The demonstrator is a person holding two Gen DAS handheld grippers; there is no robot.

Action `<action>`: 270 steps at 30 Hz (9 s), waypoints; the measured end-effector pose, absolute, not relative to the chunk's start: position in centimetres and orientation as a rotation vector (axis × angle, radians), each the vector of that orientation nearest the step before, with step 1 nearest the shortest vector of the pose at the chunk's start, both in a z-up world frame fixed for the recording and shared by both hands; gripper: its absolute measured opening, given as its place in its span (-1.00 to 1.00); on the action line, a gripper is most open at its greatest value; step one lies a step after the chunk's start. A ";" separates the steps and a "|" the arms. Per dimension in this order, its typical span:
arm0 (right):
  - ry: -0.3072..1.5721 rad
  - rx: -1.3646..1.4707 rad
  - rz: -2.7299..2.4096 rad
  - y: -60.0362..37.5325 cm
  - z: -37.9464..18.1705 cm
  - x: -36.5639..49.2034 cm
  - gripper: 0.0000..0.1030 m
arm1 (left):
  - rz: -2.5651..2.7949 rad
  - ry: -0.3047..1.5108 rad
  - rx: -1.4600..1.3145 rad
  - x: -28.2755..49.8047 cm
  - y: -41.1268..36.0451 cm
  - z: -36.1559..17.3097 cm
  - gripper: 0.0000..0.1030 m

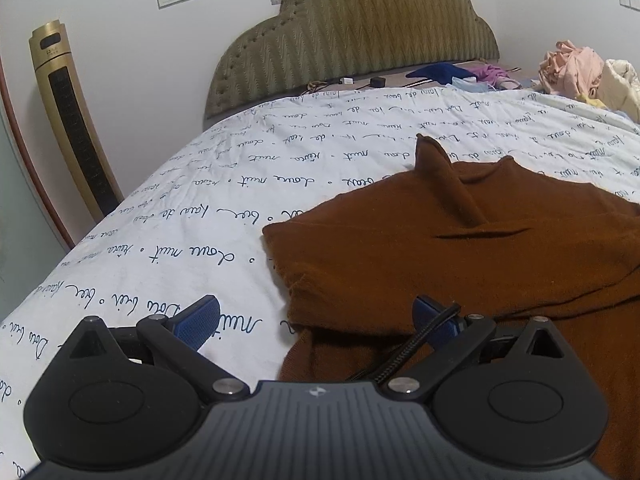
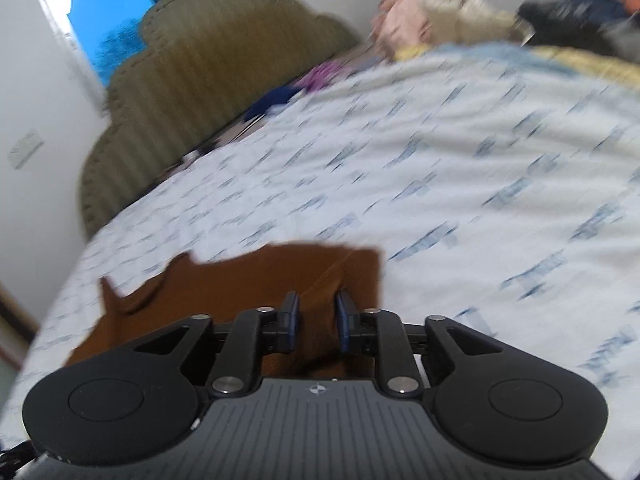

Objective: Fold small clothes

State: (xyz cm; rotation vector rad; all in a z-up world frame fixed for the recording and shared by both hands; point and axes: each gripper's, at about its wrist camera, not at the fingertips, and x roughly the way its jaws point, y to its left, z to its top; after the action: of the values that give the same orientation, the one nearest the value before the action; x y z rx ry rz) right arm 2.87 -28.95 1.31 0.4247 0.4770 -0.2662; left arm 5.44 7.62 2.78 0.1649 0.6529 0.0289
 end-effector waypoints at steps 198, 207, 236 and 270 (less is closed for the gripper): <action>0.661 -0.044 0.007 -16.1 -3.2 -2.9 1.00 | 0.336 0.744 -0.070 0.6 6.4 12.0 1.00; 0.661 -0.044 0.007 -16.1 -3.2 -2.9 1.00 | 0.101 0.773 -0.101 3.0 4.0 7.5 1.00; 0.661 -0.043 0.008 -16.1 -3.2 -2.9 1.00 | -0.002 0.796 -0.080 0.0 5.6 3.1 1.00; 0.663 -0.042 0.009 -16.1 -3.2 -2.8 1.00 | 0.000 0.751 0.149 -5.0 8.3 1.9 1.00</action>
State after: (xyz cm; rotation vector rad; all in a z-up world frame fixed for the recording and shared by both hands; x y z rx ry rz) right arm -2.78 -16.08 -3.24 -0.0420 0.6626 0.0089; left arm -5.04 8.26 1.86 0.1487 0.7512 -0.0001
